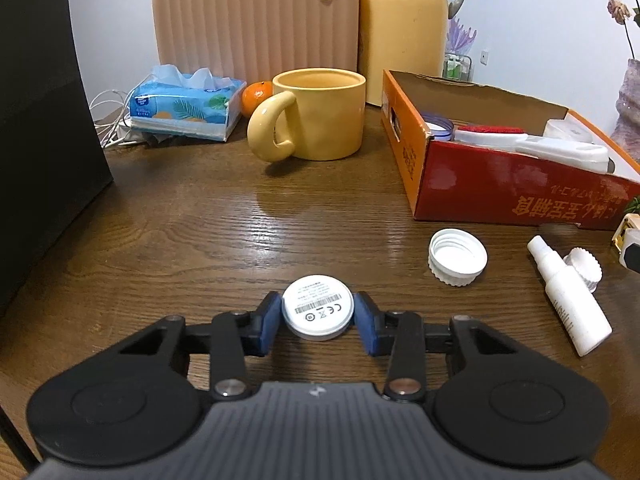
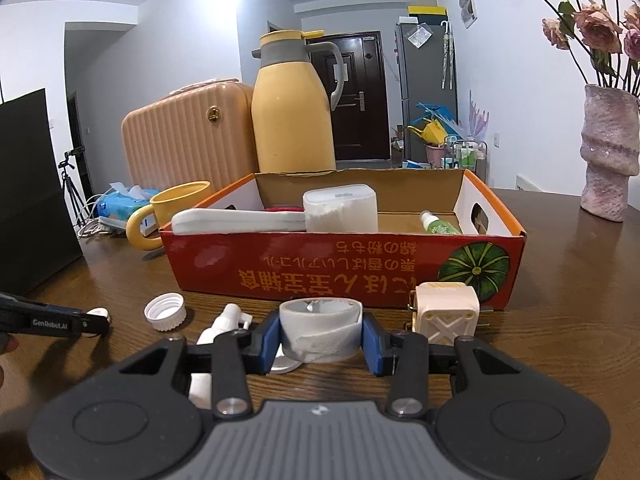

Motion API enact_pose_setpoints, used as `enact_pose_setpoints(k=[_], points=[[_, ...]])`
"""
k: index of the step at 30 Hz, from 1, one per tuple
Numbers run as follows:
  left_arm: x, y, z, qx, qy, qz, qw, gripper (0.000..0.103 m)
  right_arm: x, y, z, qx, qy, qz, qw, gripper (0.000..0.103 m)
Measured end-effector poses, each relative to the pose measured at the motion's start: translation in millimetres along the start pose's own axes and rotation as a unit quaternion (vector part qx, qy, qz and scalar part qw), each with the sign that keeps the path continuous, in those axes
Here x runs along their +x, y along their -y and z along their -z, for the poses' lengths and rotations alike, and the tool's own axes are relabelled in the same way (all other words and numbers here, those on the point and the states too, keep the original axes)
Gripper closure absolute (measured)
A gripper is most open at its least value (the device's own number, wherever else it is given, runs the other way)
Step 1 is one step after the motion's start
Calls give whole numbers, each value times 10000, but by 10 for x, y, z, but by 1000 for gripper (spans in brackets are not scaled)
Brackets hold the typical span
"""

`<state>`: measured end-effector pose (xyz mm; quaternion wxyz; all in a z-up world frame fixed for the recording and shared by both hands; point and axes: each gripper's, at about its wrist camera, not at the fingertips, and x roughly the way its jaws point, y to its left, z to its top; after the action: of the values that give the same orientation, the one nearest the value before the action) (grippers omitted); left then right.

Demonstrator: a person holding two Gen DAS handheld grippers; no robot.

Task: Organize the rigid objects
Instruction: 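Grasp the white round disc with the left tool while the right tool holds the white cap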

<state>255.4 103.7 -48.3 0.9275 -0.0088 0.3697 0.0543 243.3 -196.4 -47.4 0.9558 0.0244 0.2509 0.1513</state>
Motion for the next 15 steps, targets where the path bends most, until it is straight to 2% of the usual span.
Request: enact_pose_setpoints(k=[10, 15], points=[[-27, -6, 10, -78, 24, -59, 9999, 63, -103, 52, 27, 88, 105, 47, 9999, 62], [-113, 10, 21, -90, 169, -45, 9998, 63, -159, 75, 31, 129, 167, 65, 9998, 62]])
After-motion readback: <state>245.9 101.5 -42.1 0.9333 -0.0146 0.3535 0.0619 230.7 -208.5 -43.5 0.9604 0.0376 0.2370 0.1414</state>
